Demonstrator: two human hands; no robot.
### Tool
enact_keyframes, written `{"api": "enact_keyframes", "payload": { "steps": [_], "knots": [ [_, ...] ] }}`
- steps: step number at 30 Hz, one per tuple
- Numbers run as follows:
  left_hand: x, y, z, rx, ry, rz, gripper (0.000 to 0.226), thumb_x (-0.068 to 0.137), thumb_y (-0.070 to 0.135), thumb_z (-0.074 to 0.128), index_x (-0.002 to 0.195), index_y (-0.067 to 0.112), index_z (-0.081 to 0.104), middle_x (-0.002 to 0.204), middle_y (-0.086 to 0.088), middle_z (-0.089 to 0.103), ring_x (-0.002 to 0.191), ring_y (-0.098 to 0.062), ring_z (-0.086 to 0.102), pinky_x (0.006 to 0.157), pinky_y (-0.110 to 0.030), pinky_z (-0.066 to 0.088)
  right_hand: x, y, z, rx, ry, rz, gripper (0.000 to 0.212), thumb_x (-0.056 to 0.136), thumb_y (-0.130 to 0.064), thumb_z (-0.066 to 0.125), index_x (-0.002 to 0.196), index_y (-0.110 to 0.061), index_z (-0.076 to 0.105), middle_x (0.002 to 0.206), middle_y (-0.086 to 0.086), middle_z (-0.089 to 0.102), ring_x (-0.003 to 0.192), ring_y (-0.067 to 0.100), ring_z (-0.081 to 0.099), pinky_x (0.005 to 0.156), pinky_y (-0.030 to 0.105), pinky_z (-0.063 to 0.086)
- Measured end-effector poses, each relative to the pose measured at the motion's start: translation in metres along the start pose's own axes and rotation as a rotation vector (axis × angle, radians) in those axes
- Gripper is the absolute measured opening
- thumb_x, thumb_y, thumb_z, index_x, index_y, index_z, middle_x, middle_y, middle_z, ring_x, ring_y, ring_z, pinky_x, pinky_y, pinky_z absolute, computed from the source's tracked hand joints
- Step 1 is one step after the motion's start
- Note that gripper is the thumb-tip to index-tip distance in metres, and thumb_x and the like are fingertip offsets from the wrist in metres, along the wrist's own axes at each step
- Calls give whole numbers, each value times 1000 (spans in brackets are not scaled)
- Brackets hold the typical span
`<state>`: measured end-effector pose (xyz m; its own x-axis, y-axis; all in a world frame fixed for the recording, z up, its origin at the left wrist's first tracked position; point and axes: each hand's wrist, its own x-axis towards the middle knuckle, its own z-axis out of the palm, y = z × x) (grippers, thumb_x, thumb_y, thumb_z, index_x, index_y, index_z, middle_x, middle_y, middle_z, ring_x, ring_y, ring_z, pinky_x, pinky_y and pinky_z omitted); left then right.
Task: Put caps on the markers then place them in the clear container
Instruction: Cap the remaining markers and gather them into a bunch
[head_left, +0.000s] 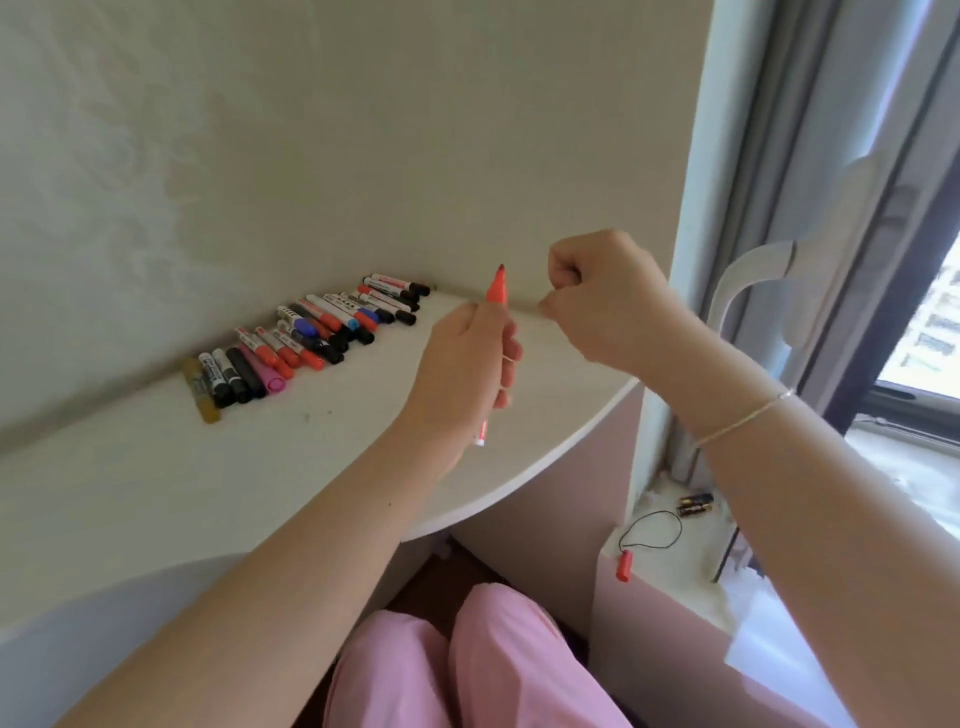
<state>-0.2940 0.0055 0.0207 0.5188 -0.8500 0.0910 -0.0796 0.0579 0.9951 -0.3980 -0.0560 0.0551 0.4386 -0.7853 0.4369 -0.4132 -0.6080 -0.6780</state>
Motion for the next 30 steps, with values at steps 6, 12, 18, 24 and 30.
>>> {"api": "enact_keyframes", "payload": {
  "steps": [6, 12, 18, 24, 30],
  "knots": [
    [-31, -23, 33, 132, -163, 112, 19, 100, 15, 35, 89, 14, 50, 66, -2, 56, 42, -12, 46, 43, -29, 42, -53, 53, -15, 57, 176, 173, 28, 76, 1, 49, 62, -17, 35, 64, 7, 49, 70, 39, 61, 55, 30, 38],
    [-63, -82, 66, 378, -257, 244, 19, 103, 30, 32, 95, 19, 45, 79, -2, 65, 67, -9, 62, 54, -16, 46, -116, 125, 28, 86, 124, 455, 20, 85, -3, 47, 98, -18, 49, 93, 2, 57, 74, 11, 53, 47, 18, 41],
    [-60, -137, 78, 532, -320, 250, 15, 103, 27, 32, 102, 21, 46, 83, 4, 61, 68, 0, 58, 57, -14, 43, -147, 207, 89, -65, -181, 643, 25, 93, -14, 49, 116, -11, 40, 114, 10, 46, 87, 24, 51, 72, 30, 43],
    [-44, -175, 70, 665, -358, 226, 16, 103, 29, 34, 95, 22, 48, 61, 11, 42, 58, 2, 48, 51, -12, 34, -140, 263, 136, -163, -285, 804, 27, 96, -21, 43, 115, -3, 36, 117, 19, 46, 80, 28, 52, 78, 38, 50],
    [-34, -196, 63, 694, -365, 147, 15, 102, 29, 34, 96, 26, 48, 68, 9, 49, 64, -2, 50, 55, -15, 37, -119, 287, 158, -299, -350, 834, 30, 94, -21, 50, 116, -6, 37, 118, 14, 47, 103, 28, 58, 77, 32, 47]
  ]
}}
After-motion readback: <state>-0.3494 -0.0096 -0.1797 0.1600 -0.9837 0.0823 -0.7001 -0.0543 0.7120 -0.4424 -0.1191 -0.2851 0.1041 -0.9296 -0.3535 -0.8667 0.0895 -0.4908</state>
